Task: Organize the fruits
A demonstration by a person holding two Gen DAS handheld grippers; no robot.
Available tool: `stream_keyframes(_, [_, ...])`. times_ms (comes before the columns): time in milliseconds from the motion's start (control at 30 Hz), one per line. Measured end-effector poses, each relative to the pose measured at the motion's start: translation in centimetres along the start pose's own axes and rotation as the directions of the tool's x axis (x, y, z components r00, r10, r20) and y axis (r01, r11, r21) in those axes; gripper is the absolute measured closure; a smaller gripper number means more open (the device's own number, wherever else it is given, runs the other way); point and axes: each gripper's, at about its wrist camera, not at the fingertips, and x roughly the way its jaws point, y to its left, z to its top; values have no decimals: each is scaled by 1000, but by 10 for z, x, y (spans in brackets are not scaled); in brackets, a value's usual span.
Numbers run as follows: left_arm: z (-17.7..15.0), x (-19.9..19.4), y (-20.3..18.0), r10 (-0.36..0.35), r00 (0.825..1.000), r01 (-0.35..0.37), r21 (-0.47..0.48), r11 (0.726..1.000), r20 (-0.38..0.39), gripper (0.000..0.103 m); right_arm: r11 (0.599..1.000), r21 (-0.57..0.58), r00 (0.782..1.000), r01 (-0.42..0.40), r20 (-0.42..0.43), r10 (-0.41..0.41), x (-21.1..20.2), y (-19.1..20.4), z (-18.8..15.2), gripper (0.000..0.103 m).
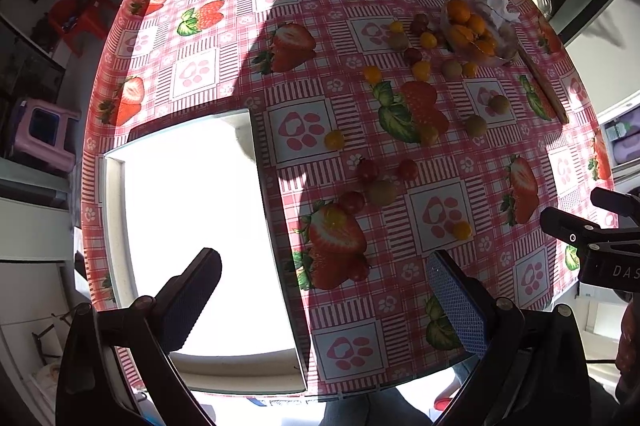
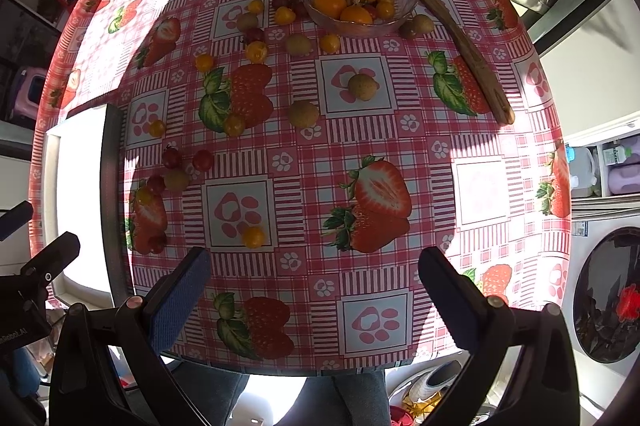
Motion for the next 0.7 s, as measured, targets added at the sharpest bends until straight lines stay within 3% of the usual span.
stream_keyframes(700, [73, 88, -18, 10, 1000, -9, 70, 998, -7, 0, 998, 61, 1000, 4, -30, -2, 50, -8, 29, 0])
